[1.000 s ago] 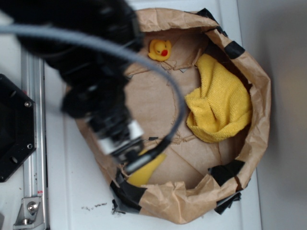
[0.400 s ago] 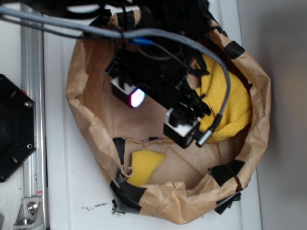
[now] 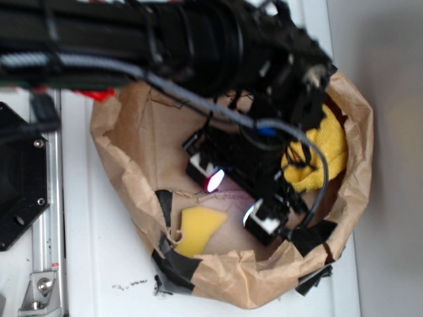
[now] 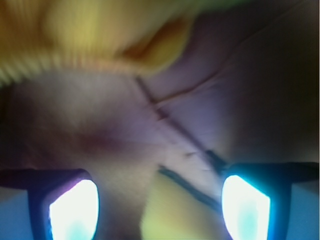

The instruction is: Grab the green sponge.

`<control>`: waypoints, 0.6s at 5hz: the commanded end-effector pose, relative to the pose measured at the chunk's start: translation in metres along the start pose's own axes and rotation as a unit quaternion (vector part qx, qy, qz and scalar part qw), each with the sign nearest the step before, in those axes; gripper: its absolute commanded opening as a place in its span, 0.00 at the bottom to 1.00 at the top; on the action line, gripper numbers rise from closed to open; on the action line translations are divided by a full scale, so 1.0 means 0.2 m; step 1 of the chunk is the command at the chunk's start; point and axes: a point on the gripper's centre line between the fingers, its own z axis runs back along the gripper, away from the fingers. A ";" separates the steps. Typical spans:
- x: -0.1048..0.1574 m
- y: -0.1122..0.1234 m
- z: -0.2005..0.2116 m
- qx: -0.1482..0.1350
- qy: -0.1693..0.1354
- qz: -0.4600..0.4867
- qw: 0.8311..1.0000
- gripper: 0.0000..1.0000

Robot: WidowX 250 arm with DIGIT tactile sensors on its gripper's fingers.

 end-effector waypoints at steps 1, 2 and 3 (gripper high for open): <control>-0.20 -0.06 -0.10 0.019 0.003 -0.062 0.998 1.00; -0.25 -0.03 -0.08 0.020 0.002 -0.073 0.997 1.00; -0.29 0.00 -0.09 0.021 0.000 -0.079 0.997 0.99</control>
